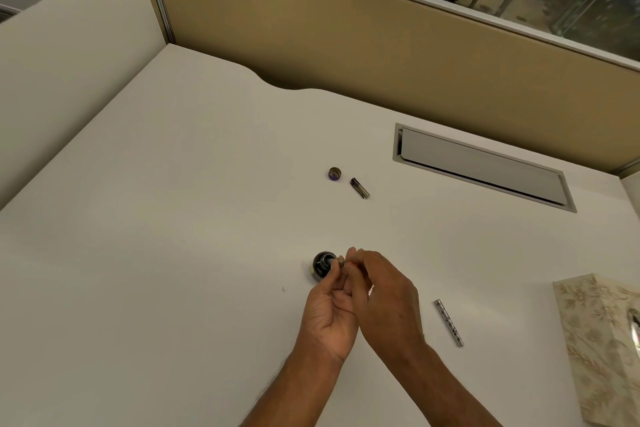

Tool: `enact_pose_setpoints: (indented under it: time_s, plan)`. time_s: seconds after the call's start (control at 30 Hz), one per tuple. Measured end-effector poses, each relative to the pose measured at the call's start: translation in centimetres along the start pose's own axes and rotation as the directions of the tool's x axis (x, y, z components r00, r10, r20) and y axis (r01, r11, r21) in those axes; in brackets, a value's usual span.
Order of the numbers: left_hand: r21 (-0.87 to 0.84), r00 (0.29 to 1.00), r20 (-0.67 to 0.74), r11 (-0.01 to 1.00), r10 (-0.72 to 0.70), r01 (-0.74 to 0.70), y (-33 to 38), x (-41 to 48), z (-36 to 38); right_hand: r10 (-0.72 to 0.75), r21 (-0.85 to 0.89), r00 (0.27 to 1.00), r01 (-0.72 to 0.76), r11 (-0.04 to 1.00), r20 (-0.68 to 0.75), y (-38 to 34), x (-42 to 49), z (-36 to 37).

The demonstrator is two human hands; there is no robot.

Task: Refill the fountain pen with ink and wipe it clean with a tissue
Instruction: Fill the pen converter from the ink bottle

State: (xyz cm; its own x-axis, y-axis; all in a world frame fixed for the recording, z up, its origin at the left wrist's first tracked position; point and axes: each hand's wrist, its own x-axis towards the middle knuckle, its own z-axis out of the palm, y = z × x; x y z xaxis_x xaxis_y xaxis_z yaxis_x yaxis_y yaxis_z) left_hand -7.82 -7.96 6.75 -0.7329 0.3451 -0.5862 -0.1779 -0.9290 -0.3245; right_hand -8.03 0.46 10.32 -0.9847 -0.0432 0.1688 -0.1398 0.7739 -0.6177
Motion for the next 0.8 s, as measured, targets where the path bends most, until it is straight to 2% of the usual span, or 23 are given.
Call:
enact_pose_setpoints:
  time_s: [0.17, 0.4, 0.5, 0.8]
  plan:
    - [0.032, 1.0, -0.018, 0.999, 0.019, -0.019, 0.0, 0.17, 0.07, 0.047, 0.057, 0.999, -0.047, 0.997, -0.006, 0.03, 0.36, 0.4]
    - [0.034, 1.0, -0.008, 0.999, 0.002, -0.002, 0.13, 0.08, 0.15, -0.011, 0.051, 1.0, 0.01, 0.999, 0.02, 0.06, 0.14, 0.26]
    - [0.039, 0.999, -0.024, 0.999, 0.025, -0.024, 0.13, 0.16, 0.15, 0.022, 0.064, 0.999, -0.023, 0.998, 0.026, 0.32, 0.13, 0.49]
    - [0.06, 0.999, 0.041, 0.998, -0.006, 0.004, 0.18, -0.12, 0.07, 0.036, 0.061, 0.999, -0.036, 0.998, -0.003, 0.03, 0.19, 0.49]
